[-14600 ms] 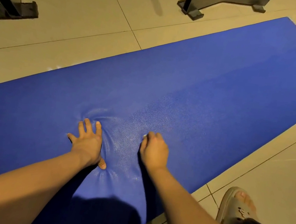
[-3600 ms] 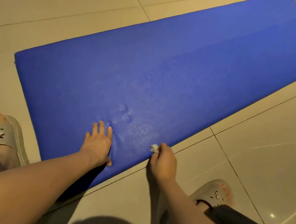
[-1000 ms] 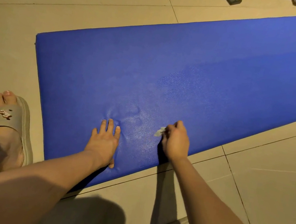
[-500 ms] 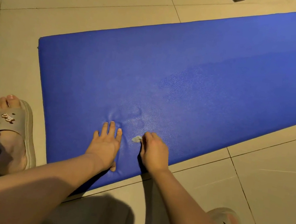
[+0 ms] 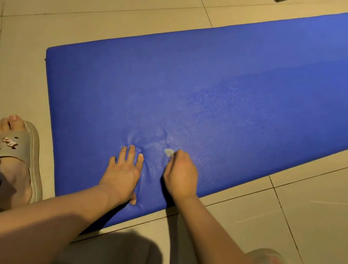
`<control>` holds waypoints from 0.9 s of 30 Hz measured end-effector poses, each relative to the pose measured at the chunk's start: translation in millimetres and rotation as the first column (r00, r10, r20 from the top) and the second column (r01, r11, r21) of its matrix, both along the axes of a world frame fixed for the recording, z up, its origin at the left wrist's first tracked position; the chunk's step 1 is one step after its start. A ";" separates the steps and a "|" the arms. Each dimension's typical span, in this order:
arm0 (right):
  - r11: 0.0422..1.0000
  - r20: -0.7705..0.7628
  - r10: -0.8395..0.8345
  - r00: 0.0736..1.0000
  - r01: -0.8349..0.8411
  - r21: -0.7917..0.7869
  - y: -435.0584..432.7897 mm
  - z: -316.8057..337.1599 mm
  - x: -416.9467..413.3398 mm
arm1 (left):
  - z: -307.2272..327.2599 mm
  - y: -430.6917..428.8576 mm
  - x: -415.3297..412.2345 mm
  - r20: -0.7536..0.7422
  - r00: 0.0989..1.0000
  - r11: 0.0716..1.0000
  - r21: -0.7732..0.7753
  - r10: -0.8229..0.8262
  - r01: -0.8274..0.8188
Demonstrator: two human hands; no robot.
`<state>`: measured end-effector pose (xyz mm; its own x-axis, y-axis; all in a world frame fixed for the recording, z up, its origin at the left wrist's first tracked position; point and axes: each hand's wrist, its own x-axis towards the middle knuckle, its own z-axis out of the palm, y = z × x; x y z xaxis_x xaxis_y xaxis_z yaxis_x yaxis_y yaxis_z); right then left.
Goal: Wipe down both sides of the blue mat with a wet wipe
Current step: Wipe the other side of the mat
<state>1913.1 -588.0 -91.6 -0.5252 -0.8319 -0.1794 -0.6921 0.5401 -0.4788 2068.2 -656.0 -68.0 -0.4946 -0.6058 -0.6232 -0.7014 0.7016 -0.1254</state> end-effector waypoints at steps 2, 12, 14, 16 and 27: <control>0.986 -0.051 0.166 0.985 -0.166 -0.011 1.3 -2.7 13.1 | -1.0 -0.4 -0.1 -0.002 1.000 1.000 -0.001 -0.004 0.004; 0.964 -0.180 -0.242 0.953 0.258 0.069 -11.6 -4.0 -123.5 | -2.8 -0.6 5.1 -0.037 0.999 1.000 0.010 0.000 0.001; 0.957 -0.155 -0.273 0.949 0.285 0.059 -16.7 0.4 -109.6 | -2.6 -1.9 5.9 -0.045 0.999 1.000 0.023 0.009 -0.008; 0.977 -0.125 -0.206 0.971 0.212 0.035 -19.7 1.4 -76.1 | -1.5 -3.3 7.6 -0.055 0.998 0.999 0.036 0.008 -0.006; 0.964 -0.068 0.267 0.961 -0.267 0.018 -21.8 -5.0 -54.6 | 17.4 -58.6 20.1 -0.465 0.818 0.940 0.117 0.337 -0.321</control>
